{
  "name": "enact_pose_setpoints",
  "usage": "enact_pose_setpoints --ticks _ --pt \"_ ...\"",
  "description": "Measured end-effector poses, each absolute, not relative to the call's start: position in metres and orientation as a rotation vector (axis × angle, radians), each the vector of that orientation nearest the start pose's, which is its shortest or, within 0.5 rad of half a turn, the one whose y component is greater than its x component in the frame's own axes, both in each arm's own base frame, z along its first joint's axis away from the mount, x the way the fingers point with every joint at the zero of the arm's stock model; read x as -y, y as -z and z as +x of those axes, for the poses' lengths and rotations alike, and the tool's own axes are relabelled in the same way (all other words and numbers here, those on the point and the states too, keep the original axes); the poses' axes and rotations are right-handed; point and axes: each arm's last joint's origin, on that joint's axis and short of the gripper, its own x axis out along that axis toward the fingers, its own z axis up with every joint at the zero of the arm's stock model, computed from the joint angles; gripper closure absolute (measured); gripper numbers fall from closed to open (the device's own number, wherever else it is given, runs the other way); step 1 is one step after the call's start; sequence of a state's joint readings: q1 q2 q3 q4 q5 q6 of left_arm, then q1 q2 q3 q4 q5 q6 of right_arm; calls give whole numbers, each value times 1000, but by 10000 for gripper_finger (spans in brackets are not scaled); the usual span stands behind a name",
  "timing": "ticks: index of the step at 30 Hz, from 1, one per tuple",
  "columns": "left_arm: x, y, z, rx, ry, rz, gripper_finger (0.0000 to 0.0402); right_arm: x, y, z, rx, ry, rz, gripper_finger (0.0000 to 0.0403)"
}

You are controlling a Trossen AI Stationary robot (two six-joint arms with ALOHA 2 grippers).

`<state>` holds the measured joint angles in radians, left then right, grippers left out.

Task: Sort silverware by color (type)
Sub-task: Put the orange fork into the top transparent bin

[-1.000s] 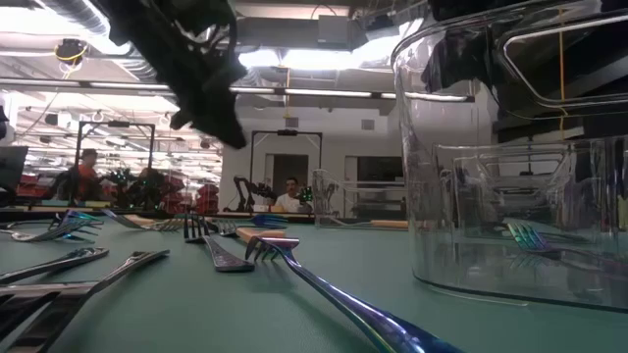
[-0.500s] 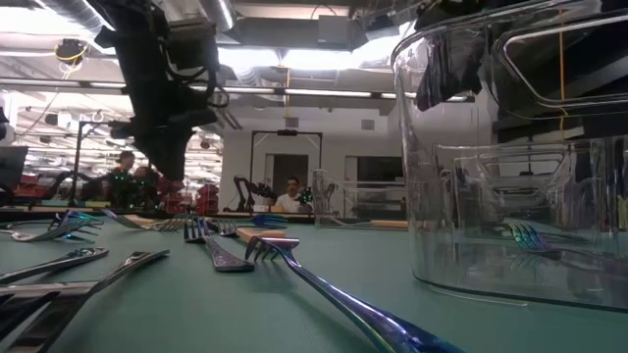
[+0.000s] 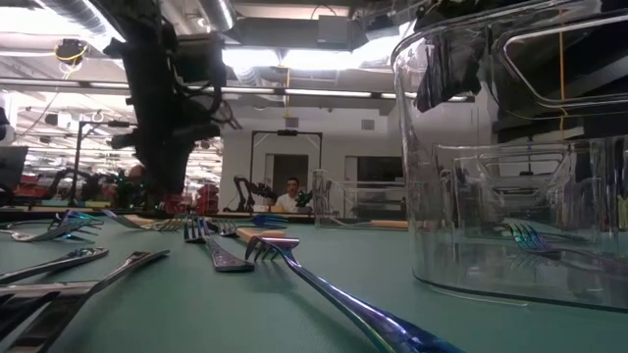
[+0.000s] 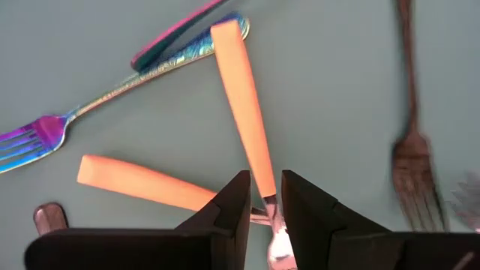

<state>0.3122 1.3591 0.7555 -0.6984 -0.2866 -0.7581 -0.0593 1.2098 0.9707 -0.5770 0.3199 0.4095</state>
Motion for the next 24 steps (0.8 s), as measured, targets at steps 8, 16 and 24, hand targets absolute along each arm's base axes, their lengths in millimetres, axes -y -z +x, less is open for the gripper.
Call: enact_pose_setpoints --ticks 8,16,24 --pt "-80 -160 220 -1132 -1000 -629 331 24 -281 243 -726 517 276 311" --pt "-81 -148 225 -1176 -1006 -616 331 24 -281 243 -726 517 276 311" --pt "-84 -137 228 -1203 -1018 -616 330 24 -281 243 -726 517 276 311"
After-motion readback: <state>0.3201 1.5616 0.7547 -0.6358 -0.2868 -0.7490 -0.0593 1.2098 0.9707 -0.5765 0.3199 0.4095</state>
